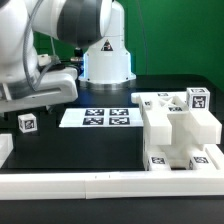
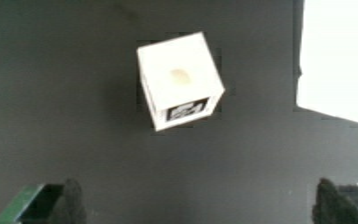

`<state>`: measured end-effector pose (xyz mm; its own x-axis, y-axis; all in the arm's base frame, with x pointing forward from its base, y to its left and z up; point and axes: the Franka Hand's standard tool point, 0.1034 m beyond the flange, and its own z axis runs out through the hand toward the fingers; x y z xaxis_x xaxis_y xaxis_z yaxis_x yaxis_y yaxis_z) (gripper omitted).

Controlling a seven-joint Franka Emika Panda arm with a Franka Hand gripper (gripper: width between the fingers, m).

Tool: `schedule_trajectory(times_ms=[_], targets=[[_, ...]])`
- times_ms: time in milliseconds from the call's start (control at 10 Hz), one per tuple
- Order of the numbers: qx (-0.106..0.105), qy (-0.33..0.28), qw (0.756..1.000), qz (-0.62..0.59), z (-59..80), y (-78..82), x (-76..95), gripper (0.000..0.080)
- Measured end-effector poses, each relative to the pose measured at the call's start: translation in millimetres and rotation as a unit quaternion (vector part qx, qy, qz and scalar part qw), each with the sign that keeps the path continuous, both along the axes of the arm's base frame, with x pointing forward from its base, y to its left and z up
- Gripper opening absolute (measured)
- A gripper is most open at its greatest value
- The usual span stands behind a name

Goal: Assemble chair

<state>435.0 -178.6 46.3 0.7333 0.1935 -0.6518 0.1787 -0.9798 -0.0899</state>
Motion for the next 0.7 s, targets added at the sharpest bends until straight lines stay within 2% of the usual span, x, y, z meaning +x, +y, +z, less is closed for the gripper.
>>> schedule_trajectory(times_ms=[100, 200, 300, 400, 500, 700], targets=[[-0.001, 0.016, 1.000, 0.002, -1.5, 1.3, 2.5, 0.0649], [-0.016, 0.053, 0.998, -0.005, -4.1, -0.3, -5.5, 0.0649], [-0.040, 0.072, 0.996, -0.016, -19.1, -6.5, -17.8, 0.0649], [-0.043, 0.078, 0.996, -0.020, -24.5, -8.7, -25.9, 0.0649], [-0.043, 0.073, 0.996, -0.018, -21.8, -8.2, -20.9, 0.0649], [-0.044, 0.074, 0.996, -0.019, -22.7, -8.8, -21.8, 0.0649]])
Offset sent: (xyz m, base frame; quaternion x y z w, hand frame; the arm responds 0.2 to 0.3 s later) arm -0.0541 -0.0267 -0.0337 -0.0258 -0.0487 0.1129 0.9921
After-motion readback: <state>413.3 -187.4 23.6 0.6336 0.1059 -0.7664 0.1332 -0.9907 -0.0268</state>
